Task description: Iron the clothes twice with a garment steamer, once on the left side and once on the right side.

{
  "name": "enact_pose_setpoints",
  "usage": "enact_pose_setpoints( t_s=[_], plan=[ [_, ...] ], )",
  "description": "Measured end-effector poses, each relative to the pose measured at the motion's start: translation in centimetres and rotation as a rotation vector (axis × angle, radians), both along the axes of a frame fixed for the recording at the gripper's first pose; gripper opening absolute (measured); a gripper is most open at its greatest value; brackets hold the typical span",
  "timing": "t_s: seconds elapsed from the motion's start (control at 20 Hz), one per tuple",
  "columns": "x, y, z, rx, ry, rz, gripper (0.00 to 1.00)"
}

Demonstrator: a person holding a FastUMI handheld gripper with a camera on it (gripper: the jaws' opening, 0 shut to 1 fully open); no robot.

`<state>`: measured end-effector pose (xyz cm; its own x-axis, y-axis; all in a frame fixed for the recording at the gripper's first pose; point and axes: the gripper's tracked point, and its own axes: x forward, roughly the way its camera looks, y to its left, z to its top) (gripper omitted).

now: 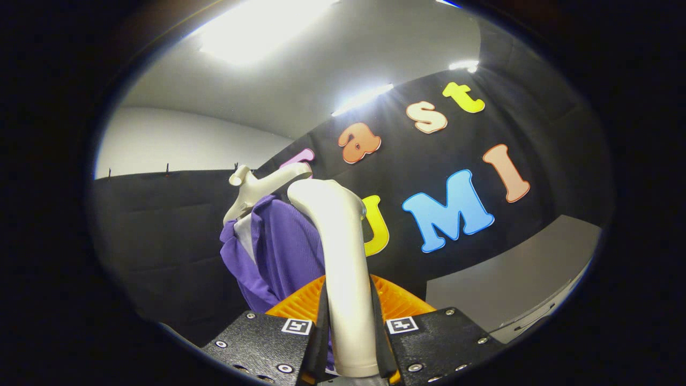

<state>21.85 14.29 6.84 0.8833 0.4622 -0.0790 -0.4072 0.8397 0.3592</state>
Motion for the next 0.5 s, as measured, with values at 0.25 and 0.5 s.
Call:
enact_pose_setpoints(
  t_s=[0.25, 0.5],
  plan=[
    [-1.4, 4.8, -0.7, -0.032, -0.051, -0.028, 0.36],
    [-1.9, 7.9, -0.8, -0.105, -0.137, -0.085, 0.36]
  ],
)
